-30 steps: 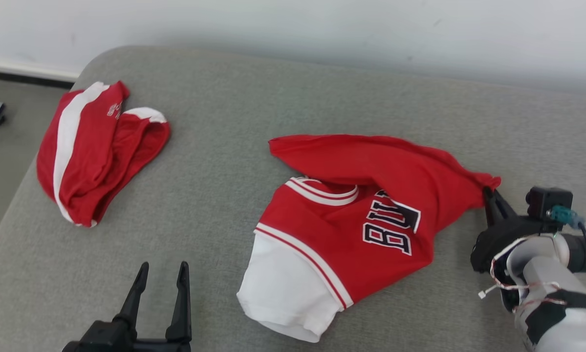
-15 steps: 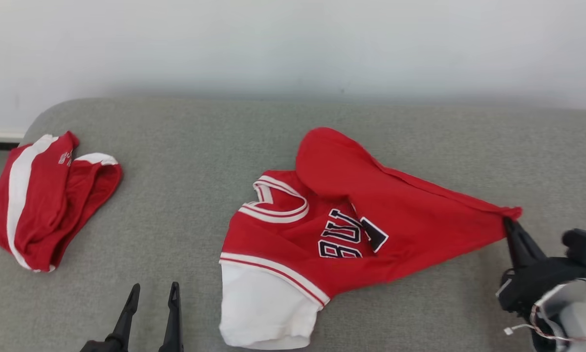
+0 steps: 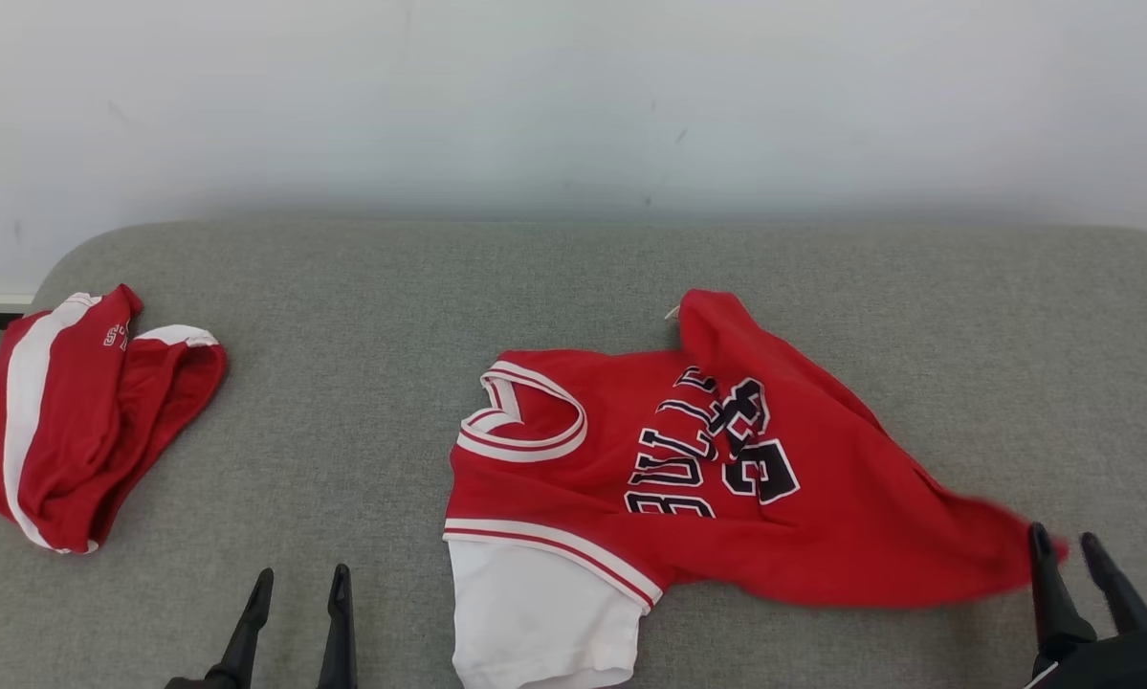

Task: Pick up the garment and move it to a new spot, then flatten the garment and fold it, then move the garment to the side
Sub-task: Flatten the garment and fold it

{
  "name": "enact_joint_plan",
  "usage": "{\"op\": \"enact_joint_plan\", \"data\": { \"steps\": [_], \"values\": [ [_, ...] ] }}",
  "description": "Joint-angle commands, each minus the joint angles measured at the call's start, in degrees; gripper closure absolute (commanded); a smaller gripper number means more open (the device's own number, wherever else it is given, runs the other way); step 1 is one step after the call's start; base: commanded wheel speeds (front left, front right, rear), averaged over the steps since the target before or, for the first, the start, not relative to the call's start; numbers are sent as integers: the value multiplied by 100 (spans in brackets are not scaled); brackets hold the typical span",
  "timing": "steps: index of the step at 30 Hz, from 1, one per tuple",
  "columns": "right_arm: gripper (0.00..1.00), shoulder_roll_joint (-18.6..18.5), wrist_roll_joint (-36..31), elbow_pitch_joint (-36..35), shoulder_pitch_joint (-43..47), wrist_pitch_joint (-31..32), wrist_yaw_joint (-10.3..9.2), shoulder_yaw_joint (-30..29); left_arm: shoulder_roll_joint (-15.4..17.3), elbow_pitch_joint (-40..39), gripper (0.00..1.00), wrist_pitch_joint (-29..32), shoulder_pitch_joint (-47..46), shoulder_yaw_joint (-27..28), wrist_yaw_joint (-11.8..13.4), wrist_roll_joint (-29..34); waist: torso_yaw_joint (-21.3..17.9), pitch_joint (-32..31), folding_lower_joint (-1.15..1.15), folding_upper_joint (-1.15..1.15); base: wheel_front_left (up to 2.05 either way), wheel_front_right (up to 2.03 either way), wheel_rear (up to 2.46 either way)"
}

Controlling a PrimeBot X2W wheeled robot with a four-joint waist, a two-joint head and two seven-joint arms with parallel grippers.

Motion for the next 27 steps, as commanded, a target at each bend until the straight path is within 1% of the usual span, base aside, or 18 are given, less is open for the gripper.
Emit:
{"op": "enact_joint_plan", "data": {
  "steps": [1, 2, 4, 8, 14, 17, 18, 23, 27],
  "values": [
    [0, 89, -123, -107, 55, -69, -13, -72, 1, 0, 0, -19, 34, 8, -11, 44, -10, -12, 1, 0, 0, 0, 0],
    [0, 188, -192, -196, 65, -120, -13, -112, 2, -2, 0, -19, 28, 24, -9, 64, -20, -18, 1, 0, 0, 0, 0],
    [0, 255, -387, -367, 67, -247, -13, -173, 2, -18, 0, -19, 31, 65, -6, 99, -50, -39, 1, 0, 0, 0, 0],
    [0, 431, -690, -686, 29, -554, -13, -104, 3, -52, 0, -19, 68, 135, -7, 143, -124, -81, 1, 0, 0, 0, 0],
    [0, 479, -780, -844, -58, -979, -13, 134, 1, -118, 0, -19, 99, 216, -11, 213, -206, -127, 1, 0, 0, 0, 0],
    [0, 429, -787, -804, -95, -1253, -13, 354, 0, -161, 0, -19, 120, 272, -13, 258, -248, -157, 1, 0, 0, 0, 0],
    [0, 396, -810, -757, -130, -1432, -13, 550, 1, -187, 0, -19, 131, 313, -15, 290, -274, -181, 1, 0, 0, 0, 0],
    [0, 350, -726, -529, -203, -1708, -13, 929, 1, -240, 0, -19, 89, 388, -23, 388, -304, -201, 1, 0, 0, 0, 0],
    [0, 369, -699, -300, -278, -1835, -13, 1115, 0, -258, 0, -19, 29, 426, -32, 460, -285, -217, 1, 0, 0, 0, 0]
  ]
}}
